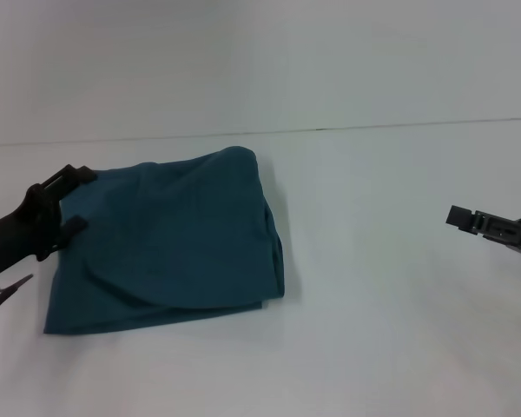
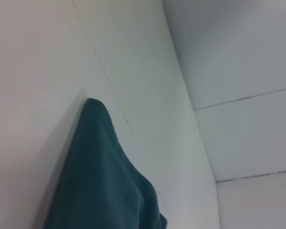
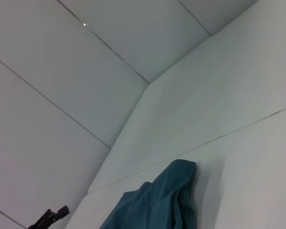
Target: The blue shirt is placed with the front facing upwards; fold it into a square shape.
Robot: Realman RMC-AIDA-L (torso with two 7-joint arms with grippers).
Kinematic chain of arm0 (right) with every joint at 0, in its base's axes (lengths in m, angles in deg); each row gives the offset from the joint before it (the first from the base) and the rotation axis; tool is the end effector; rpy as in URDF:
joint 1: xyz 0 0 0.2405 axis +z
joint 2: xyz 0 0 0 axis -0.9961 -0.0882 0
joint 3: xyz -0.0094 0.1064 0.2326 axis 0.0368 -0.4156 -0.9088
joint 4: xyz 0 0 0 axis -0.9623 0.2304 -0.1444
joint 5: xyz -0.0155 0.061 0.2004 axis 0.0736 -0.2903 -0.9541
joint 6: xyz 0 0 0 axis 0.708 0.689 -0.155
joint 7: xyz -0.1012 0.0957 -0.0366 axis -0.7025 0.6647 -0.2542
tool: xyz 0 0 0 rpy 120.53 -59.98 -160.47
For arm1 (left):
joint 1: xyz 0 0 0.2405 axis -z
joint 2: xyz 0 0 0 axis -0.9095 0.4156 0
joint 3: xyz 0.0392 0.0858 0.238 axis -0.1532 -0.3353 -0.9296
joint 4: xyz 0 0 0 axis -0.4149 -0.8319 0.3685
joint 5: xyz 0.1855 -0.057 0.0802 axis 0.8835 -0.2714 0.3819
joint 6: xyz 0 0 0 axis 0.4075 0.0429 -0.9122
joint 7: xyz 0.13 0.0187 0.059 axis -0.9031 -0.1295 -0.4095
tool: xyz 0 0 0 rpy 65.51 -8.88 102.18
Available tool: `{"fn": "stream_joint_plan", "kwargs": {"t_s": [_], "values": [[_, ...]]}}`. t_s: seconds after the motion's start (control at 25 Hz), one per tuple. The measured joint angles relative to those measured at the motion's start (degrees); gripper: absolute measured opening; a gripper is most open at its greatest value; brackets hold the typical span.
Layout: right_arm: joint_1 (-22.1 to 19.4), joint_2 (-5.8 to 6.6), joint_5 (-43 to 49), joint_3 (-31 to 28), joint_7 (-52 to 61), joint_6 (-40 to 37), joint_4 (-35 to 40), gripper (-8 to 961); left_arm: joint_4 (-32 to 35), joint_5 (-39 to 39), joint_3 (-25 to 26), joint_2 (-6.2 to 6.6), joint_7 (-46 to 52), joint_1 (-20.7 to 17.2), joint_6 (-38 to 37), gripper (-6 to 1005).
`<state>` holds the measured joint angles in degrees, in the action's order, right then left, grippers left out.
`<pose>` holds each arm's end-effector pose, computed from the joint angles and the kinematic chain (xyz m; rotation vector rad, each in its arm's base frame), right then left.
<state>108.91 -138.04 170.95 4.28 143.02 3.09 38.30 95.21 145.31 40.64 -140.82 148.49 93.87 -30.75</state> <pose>0.3351 0.3126 0.0579 -2.1096 1.4943 1.0036 -0.3102 0.3791 0.0011 -1.4423 -2.0439 -1.1637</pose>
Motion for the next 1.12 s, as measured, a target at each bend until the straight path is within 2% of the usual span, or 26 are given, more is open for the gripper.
{"fn": "stream_joint_plan", "kwargs": {"t_s": [0.04, 0.16, 0.64, 0.72, 0.84, 0.88, 0.92, 1.04, 1.12], "values": [[0.11, 0.06, 0.06, 0.00, 0.00, 0.00, 0.00, 647, -0.16, 0.10, 0.89, 0.56, 0.01, -0.81, -2.37, 932], [0.44, 0.17, 0.11, 0.00, 0.02, 0.02, 0.00, 647, -0.65, 0.15, 1.03, 0.88, 0.02, -1.44, -3.44, 931], [0.88, 0.25, 0.70, 0.36, 0.65, 0.94, 0.04, 647, -4.57, 2.04, 0.53, 1.39, -0.51, -2.43, -3.82, 928], [0.87, 0.26, 0.73, 0.54, 0.66, 1.02, 0.04, 647, -3.95, 1.89, 1.54, 1.56, -0.66, -2.91, -6.01, 927], [0.86, 0.26, 0.75, 0.55, 0.67, 0.91, 0.23, 647, -1.17, 1.49, 6.77, 1.69, -3.16, -4.32, -13.27, 926], [0.85, 0.27, 0.76, 0.55, 0.65, 0.80, 0.29, 647, -0.45, 1.50, 8.92, 1.92, -4.51, -4.64, -15.99, 926], [0.86, 0.29, 0.76, 0.56, 0.54, 0.70, 0.29, 647, -0.30, 1.75, 10.99, 2.72, -6.39, -4.95, -20.05, 926], [0.93, 0.18, 0.76, 1.14, -0.57, 0.69, 0.48, 646, -0.69, 2.05, 11.62, 4.54, -9.44, -5.30, -25.13, 925], [1.01, 0.01, 0.76, 1.79, -3.02, 0.46, 0.66, 646, -0.46, 3.38, 11.24, 6.04, -16.01, -5.60, -31.38, 924]]}}
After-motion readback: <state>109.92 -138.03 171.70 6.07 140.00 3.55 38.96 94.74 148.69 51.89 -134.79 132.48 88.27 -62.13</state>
